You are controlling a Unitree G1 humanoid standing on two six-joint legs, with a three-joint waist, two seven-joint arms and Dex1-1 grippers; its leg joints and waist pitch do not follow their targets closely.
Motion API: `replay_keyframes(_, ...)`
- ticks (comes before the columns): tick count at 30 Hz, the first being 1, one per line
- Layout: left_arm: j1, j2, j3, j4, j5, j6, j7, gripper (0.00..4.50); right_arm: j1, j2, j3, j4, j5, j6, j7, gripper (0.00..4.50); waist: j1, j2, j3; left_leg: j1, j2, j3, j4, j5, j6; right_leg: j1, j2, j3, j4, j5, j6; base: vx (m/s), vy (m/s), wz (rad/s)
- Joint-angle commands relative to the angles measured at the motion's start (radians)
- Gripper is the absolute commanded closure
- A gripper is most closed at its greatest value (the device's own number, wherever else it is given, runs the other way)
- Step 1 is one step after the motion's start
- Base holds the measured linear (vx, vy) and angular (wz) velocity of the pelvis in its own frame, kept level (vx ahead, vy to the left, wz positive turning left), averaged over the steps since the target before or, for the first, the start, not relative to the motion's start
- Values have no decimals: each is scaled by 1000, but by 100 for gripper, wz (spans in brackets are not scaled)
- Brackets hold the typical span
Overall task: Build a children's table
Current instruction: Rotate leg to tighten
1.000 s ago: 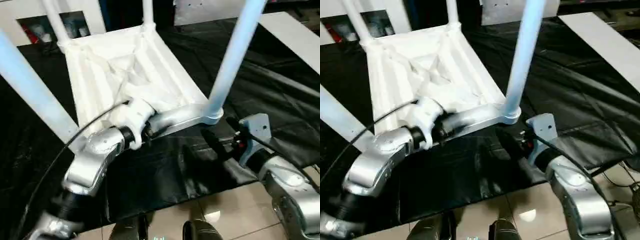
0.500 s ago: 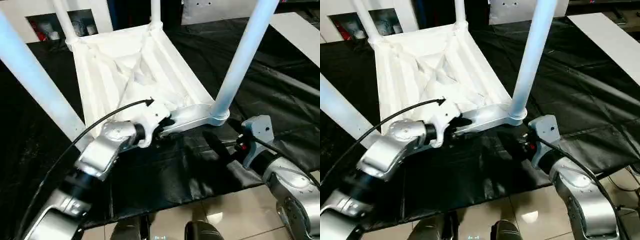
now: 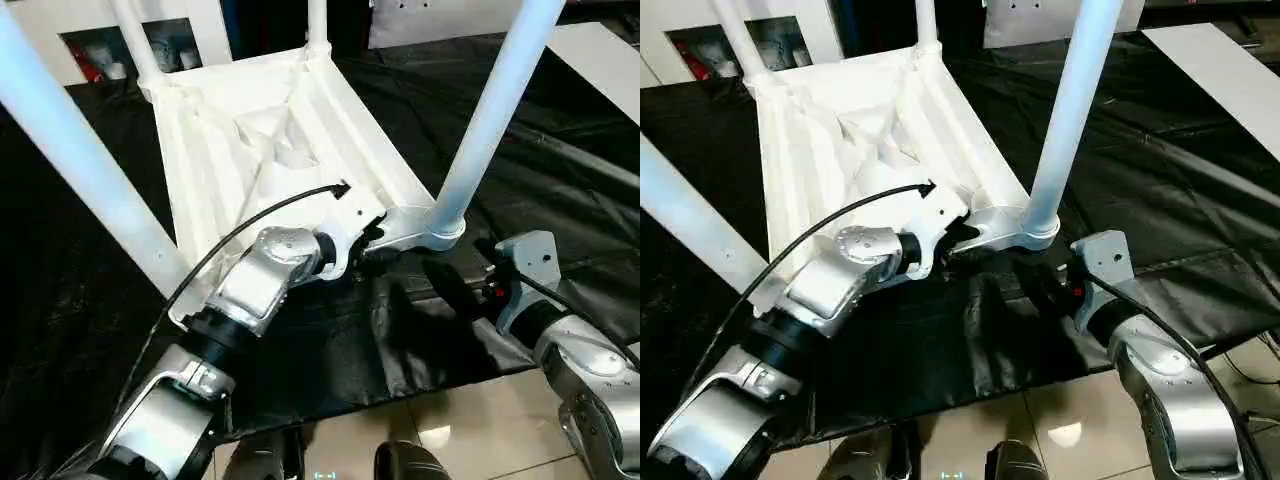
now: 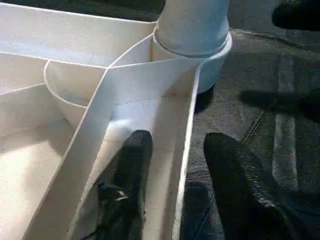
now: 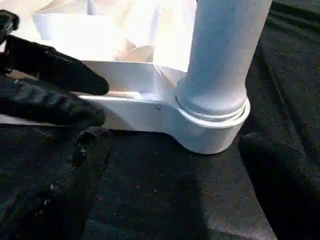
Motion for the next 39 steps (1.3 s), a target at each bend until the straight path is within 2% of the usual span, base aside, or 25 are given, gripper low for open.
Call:
replay_keyframes(1,-12,-4,-9,46,22,4,23,277,9,1,-1,-11,-7,-5,1,0,3,-24,-94,44,122,-59,-67,-215,85,30,-121,41,-82,4,-294,0,0,0)
replay_keyframes(4,-33,-10,-13,85,44,-4,37,299,12,-1,1,-11,-5,-8,2,0,3,-24,-92,45,121,-59,-71,-246,64,25,-121,43,-88,-46,-281,0,0,0)
replay_keyframes(5,-36,-10,-15,91,47,-7,32,305,12,-1,2,-11,-4,-9,1,0,2,-24,-92,41,120,-59,-72,-249,59,28,-123,43,-89,-56,-275,0,0,0)
replay_keyframes(7,-38,-11,-17,95,49,-9,21,317,14,-1,3,-11,-3,-11,1,0,4,-23,-95,43,121,-58,-74,-247,59,25,-122,42,-89,-52,-268,0,0,0)
replay_keyframes(13,-42,-9,-28,96,49,-11,-9,366,15,0,3,-13,-3,-12,3,0,5,-24,-95,45,121,-54,-75,-266,53,20,-125,44,-92,-65,-267,0,0,0)
replay_keyframes(15,-43,-9,-30,96,49,-12,-15,366,15,0,3,-12,-3,-13,3,0,6,-25,-95,44,121,-54,-74,-257,55,19,-126,44,-93,-66,-265,0,0,0)
replay_keyframes(17,-45,-5,-36,102,57,-26,-33,387,14,0,4,-11,-3,-14,3,0,8,-25,-96,44,121,-53,-75,-250,59,18,-125,44,-92,-59,-264,0,0,0)
replay_keyframes(18,-46,-2,-40,105,62,-34,-40,405,12,0,4,-11,-3,-14,2,0,9,-28,-96,45,122,-52,-75,-246,62,18,-124,44,-93,-52,-263,0,0,0)
replay_keyframes(21,-54,13,-55,122,75,-58,-76,421,5,-1,4,-8,-3,-14,3,0,11,-26,-98,45,122,-53,-75,-230,72,17,-124,43,-91,-30,-263,0,0,0)
replay_keyframes(22,-58,17,-58,129,77,-60,-85,430,3,-2,3,-6,-2,-14,4,0,9,-32,-95,44,123,-52,-76,-227,77,17,-124,43,-90,-24,-261,0,0,0)
replay_keyframes(23,-62,20,-61,134,78,-64,-93,446,1,-3,3,-5,-2,-14,5,0,10,-30,-96,44,121,-52,-75,-223,78,17,-124,42,-89,-22,-262,0,0,0)
replay_keyframes(27,-77,53,-68,154,76,-85,-157,446,-13,-15,0,-5,-2,-32,20,0,5,-27,-93,43,121,-51,-76,-206,91,17,-124,41,-87,8,-265,0,0,0)
replay_keyframes(29,-82,80,-73,166,78,-97,-203,446,-15,-19,-16,-10,22,-43,42,0,4,-28,-93,43,121,-52,-76,-202,97,19,-125,40,-86,20,-268,0,0,0)
replay_keyframes(32,-93,110,-57,200,78,-154,-235,446,-16,-35,-30,-8,42,-76,81,0,0,-27,-92,41,121,-49,-73,-196,109,21,-127,40,-87,36,-276,0,0,0)
replay_keyframes(33,-95,123,-52,211,76,-204,-252,446,-18,-45,-34,-2,41,-91,94,0,-1,-27,-92,41,122,-49,-73,-196,110,22,-128,41,-87,36,-277,0,0,0)
replay_keyframes(39,-72,189,-27,230,40,-386,-380,446,-56,-105,-28,61,49,-143,198,0,-5,-26,-86,45,125,-50,-81,-250,83,17,-126,41,-91,-40,-281,0,0,0)
